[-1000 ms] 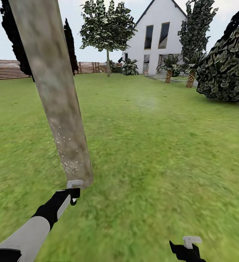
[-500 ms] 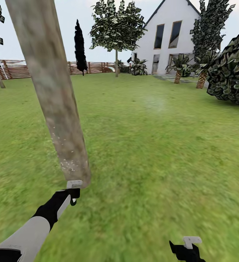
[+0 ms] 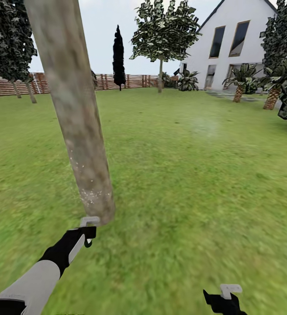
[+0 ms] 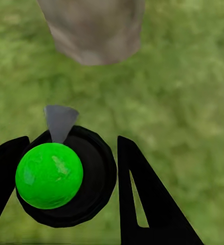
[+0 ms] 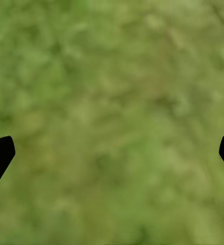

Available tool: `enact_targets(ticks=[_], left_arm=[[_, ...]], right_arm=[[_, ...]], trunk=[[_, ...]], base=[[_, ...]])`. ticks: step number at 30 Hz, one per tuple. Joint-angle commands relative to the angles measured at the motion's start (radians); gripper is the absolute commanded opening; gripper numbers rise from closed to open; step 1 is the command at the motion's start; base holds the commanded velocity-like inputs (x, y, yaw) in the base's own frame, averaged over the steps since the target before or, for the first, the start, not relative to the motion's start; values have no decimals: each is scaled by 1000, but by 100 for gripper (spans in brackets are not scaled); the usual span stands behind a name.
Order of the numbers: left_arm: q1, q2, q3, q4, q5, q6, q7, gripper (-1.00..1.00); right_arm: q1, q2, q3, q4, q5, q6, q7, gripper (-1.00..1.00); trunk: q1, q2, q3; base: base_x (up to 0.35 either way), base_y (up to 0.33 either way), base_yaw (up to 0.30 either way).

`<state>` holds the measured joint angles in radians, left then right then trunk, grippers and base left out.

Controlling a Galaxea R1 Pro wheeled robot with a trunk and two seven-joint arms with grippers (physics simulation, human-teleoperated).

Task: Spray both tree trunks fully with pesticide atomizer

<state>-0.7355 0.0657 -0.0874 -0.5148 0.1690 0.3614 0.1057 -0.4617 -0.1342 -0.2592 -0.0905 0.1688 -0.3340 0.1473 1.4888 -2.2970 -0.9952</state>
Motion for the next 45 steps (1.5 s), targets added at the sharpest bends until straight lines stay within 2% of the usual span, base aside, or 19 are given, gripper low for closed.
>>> enact_targets(ticks=[1, 10, 32, 36, 37, 40, 42, 43, 44, 45], left_arm=[[0, 0, 0, 1, 0, 0, 0, -100], [-1, 0, 0, 1, -2, 0, 0, -100], [-1, 1, 2, -5, 0, -1, 0, -100], [-2, 8, 10, -15, 9, 1, 0, -100], [-3, 8, 9, -26, 8, 3, 0, -100], [-13, -1, 8, -127, 9, 20, -3, -100], [-17, -2, 8, -194, 10, 71, -4, -100], [-18, 2, 9, -249, 8, 126, -4, -100], [-18, 11, 10, -285, 7, 151, -5, -100], [-18, 33, 14, -309, 6, 167, -6, -100]], right_arm=[[0, 0, 0, 0, 0, 0, 0, 100], [0, 0, 0, 0, 0, 0, 0, 100], [0, 1, 0, 0, 0, 0, 0, 100], [0, 0, 0, 0, 0, 0, -1, 100], [0, 0, 0, 0, 0, 0, -1, 100], [0, 0, 0, 0, 0, 1, -1, 100], [0, 0, 0, 0, 0, 1, -1, 100], [0, 0, 0, 0, 0, 1, -1, 100], [0, -1, 0, 0, 0, 1, 0, 100], [0, -1, 0, 0, 0, 1, -1, 100]], trunk=[[0, 0, 0], [0, 0, 0], [0, 0, 0], [0, 0, 0], [0, 0, 0], [0, 0, 0], [0, 0, 0], [0, 0, 0], [0, 0, 0], [0, 0, 0]], base=[[95, -269, 276], [123, -269, 85], [101, -269, 274], [0, -32, 201], [0, -3, 40], [0, -1, 7], [0, 0, 1], [0, 0, 0], [0, 0, 0], [0, 0, 0]])
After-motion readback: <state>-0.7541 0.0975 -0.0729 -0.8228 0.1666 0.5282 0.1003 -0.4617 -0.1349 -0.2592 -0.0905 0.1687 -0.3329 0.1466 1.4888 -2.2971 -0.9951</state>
